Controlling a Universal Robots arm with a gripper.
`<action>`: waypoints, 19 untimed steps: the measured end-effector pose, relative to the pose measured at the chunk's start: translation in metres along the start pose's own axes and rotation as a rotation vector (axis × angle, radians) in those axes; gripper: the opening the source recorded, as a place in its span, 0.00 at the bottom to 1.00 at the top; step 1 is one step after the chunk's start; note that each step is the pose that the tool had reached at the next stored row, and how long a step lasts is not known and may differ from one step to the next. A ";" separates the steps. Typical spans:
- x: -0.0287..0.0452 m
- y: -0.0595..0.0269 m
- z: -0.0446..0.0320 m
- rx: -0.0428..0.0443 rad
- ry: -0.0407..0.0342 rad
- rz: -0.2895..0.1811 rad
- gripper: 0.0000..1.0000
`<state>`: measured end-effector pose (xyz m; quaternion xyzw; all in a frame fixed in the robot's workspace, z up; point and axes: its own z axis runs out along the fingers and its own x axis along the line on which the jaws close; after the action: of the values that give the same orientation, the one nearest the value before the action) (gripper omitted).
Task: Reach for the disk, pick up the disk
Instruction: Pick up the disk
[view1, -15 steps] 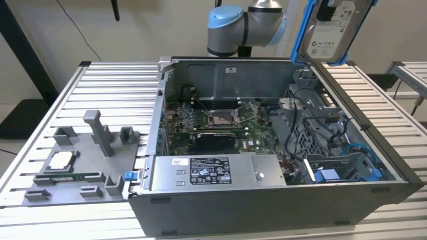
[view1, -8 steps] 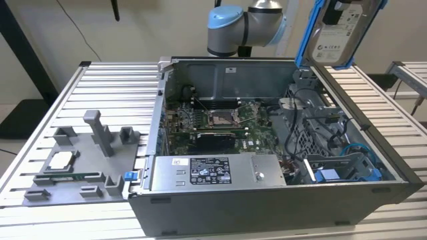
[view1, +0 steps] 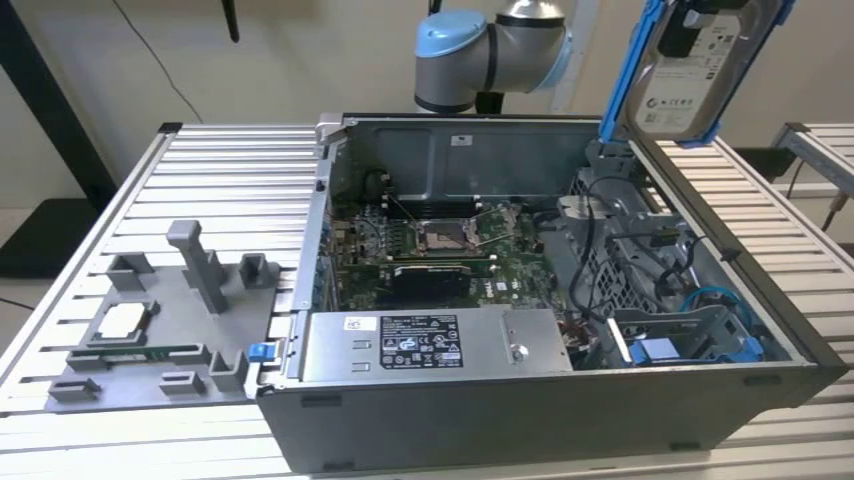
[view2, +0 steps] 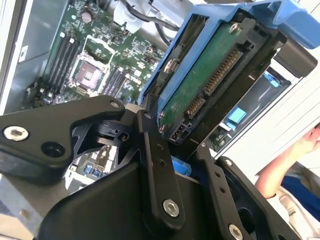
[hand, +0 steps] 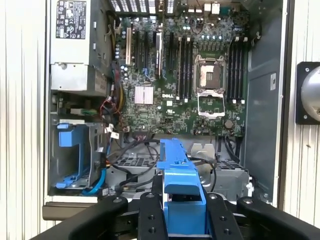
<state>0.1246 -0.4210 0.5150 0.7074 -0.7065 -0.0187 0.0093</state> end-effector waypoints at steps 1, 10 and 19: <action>0.0016 -0.0007 0.0001 -0.0001 0.0001 0.000 0.00; 0.0133 -0.0055 0.0013 -0.0004 0.0001 0.000 0.00; 0.0286 -0.0079 0.0031 -0.0004 0.0001 0.000 0.00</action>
<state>0.1324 -0.4495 0.5113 0.7074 -0.7065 -0.0189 0.0095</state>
